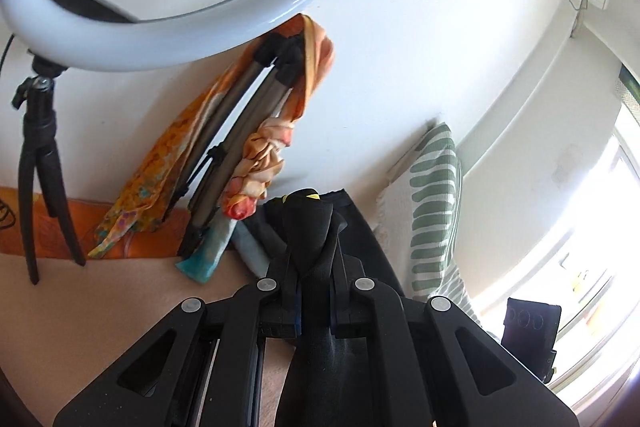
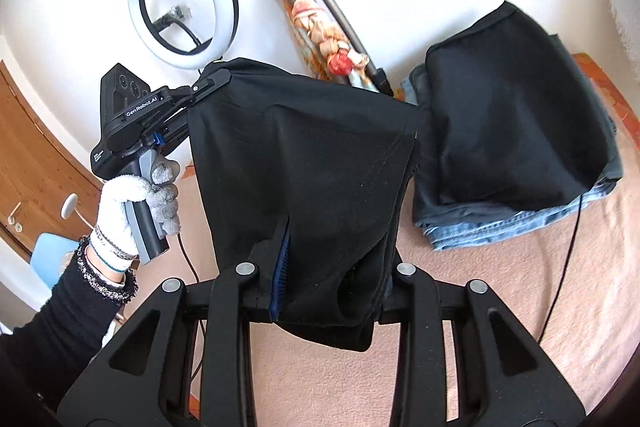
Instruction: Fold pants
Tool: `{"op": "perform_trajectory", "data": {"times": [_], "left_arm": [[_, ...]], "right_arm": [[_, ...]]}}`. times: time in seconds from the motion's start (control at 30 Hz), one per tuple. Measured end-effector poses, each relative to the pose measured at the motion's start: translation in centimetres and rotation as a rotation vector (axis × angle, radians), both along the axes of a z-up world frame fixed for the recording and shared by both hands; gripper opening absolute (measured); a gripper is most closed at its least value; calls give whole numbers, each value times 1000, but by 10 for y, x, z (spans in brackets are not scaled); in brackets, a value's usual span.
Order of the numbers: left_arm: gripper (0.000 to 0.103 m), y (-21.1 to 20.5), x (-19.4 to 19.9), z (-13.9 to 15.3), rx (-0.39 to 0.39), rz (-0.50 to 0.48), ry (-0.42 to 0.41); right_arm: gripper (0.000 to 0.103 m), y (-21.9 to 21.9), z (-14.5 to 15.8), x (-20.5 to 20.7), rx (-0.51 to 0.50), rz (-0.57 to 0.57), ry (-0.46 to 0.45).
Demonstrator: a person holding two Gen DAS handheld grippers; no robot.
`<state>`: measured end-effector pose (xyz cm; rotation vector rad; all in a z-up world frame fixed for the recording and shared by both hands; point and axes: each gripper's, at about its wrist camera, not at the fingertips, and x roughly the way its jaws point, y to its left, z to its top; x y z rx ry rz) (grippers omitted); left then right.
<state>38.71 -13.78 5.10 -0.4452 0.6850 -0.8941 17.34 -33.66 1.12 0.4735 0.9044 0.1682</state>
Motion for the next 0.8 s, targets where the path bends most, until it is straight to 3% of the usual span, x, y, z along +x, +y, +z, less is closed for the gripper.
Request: {"op": "perform_trajectory", "data": {"times": [0.23,0.47,0.6,0.7,0.8], "left_arm": [[7,-74,13,53,-28,-82,-121],[7,-142,49,62,-65,-119,-126],[7,-163,77,32,-39,-94,-58],[7,-176,94,-2,77,-61,-7],[14,-181,104,-26,176,-31,50]], "right_arm": [[33,-58,50,-2,-119,-74,-71],[33,-119,79,14,-254,-125,-107],[33,-164,54,33,-154,-142,-72],[33,-191,10,47,-39,-158,-13],[33,-203,-39,55,24,-181,74]]}}
